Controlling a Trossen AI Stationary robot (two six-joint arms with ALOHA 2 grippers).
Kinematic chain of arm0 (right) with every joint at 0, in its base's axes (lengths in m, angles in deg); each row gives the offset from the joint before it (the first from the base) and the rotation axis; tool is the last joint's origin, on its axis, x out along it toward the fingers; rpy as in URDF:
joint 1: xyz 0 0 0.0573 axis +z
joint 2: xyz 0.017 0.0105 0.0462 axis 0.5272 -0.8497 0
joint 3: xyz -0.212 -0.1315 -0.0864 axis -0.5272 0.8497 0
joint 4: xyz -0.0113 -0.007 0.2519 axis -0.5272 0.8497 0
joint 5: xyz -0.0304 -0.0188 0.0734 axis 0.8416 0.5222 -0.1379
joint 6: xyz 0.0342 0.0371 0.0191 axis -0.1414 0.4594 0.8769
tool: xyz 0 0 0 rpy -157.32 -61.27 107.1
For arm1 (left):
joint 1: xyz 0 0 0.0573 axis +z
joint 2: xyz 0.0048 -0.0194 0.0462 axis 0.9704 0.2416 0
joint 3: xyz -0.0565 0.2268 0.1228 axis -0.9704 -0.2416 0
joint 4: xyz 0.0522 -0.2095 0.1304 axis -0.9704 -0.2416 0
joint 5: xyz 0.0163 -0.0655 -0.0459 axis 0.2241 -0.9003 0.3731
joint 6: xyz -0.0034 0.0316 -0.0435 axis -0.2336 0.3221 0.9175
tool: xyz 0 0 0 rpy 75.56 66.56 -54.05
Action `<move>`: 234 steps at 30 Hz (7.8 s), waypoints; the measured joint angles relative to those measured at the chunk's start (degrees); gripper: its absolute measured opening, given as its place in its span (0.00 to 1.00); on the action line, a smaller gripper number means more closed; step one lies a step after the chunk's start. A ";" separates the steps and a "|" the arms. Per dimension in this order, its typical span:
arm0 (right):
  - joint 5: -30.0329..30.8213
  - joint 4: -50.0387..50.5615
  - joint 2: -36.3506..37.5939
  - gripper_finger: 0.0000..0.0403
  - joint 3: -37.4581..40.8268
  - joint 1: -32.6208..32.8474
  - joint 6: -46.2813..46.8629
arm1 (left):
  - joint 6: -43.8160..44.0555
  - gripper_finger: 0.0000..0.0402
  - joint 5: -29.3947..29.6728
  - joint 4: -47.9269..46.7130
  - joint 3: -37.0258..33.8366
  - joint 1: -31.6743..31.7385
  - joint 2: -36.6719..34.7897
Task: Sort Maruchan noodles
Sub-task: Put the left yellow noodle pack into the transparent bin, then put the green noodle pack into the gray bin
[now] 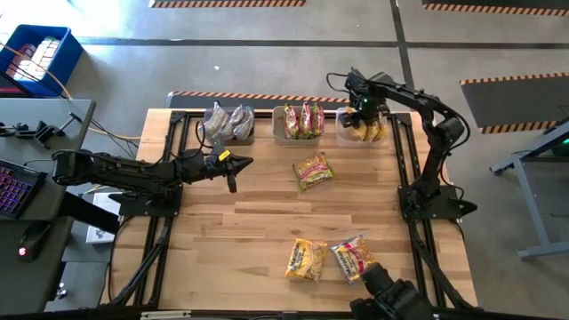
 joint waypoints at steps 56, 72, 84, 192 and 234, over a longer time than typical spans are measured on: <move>11.74 -19.14 27.79 0.03 11.69 10.05 -14.03 | -0.04 0.00 -3.82 -0.42 0.02 -0.15 0.00; 12.32 -63.40 37.84 0.00 49.69 40.74 4.14 | -3.54 0.01 -8.40 -0.35 3.05 -3.53 10.75; 19.98 -67.76 25.03 0.00 50.14 45.26 10.03 | -4.47 0.18 -8.24 -0.31 10.14 -6.57 23.88; 23.97 -71.84 28.79 0.00 49.96 62.50 9.04 | -0.04 0.08 -16.46 -10.62 29.49 -9.22 47.60; 25.85 -72.60 28.79 0.00 49.94 61.19 6.92 | 10.01 0.44 -2.39 -12.84 32.70 -11.01 51.40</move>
